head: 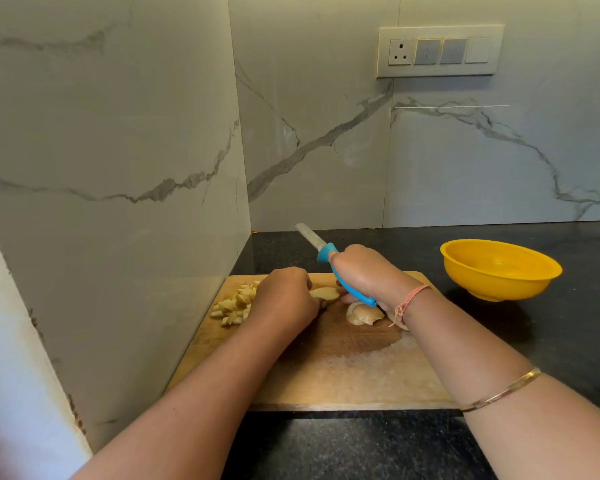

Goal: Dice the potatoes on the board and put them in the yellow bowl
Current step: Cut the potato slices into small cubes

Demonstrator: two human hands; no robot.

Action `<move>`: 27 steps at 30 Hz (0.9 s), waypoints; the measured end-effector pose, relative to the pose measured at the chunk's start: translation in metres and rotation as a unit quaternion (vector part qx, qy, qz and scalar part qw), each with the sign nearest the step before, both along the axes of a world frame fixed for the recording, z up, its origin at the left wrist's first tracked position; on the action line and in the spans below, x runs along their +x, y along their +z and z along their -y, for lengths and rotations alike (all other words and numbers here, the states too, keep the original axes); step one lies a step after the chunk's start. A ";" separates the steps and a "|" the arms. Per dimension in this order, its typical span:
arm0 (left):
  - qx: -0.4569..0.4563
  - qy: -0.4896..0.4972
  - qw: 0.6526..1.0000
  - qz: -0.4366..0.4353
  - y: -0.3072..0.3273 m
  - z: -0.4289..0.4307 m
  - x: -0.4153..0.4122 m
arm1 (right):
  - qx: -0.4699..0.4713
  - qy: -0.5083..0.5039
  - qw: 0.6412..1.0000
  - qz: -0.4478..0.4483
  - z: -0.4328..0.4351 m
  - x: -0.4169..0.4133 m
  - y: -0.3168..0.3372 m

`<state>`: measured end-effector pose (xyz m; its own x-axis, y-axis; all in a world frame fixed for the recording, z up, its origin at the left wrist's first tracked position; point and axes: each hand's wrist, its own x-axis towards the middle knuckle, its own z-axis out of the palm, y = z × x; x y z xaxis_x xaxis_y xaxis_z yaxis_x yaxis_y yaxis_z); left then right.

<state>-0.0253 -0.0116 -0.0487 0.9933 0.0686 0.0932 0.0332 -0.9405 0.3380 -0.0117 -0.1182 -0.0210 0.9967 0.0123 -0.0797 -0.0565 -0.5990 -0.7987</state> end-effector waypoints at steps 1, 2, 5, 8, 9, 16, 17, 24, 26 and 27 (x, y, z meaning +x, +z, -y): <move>0.000 0.000 1.000 0.001 -0.001 0.000 0.000 | 0.010 -0.003 1.000 -0.009 0.002 -0.003 0.002; -0.003 -0.001 1.000 0.003 -0.001 -0.001 -0.001 | 0.014 -0.003 1.000 -0.014 0.004 -0.006 0.004; -0.019 -0.006 0.999 0.026 -0.003 -0.004 -0.003 | -0.043 -0.003 0.999 0.031 0.014 -0.020 0.011; -0.035 -0.010 0.998 0.050 -0.006 -0.007 -0.003 | -0.126 0.001 0.988 0.085 0.022 -0.038 0.012; -0.035 -0.011 0.998 0.055 -0.006 -0.007 -0.003 | -0.157 0.005 0.983 0.099 0.025 -0.045 0.011; -0.002 -0.018 0.997 0.073 -0.013 -0.013 -0.001 | -0.282 0.000 0.951 0.124 0.029 -0.080 0.003; -0.009 -0.018 0.997 0.071 -0.013 -0.013 0.000 | -0.288 0.004 0.950 0.123 0.029 -0.081 0.002; -0.055 -0.009 0.996 0.075 -0.018 -0.016 0.006 | -0.318 0.014 0.941 0.113 0.021 -0.080 -0.005; -0.060 -0.008 0.995 0.077 -0.019 -0.017 0.008 | -0.332 0.008 0.937 0.112 0.016 -0.078 -0.006; -0.060 -0.007 0.995 0.079 -0.019 -0.017 0.008 | -0.342 0.006 0.933 0.113 0.013 -0.077 -0.007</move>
<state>-0.0169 0.0054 -0.0680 0.9679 0.0759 0.2398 -0.0411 -0.8929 0.4483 -0.0888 -0.1311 -0.0276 0.9892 0.0467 0.1386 0.0767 -0.9726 -0.2193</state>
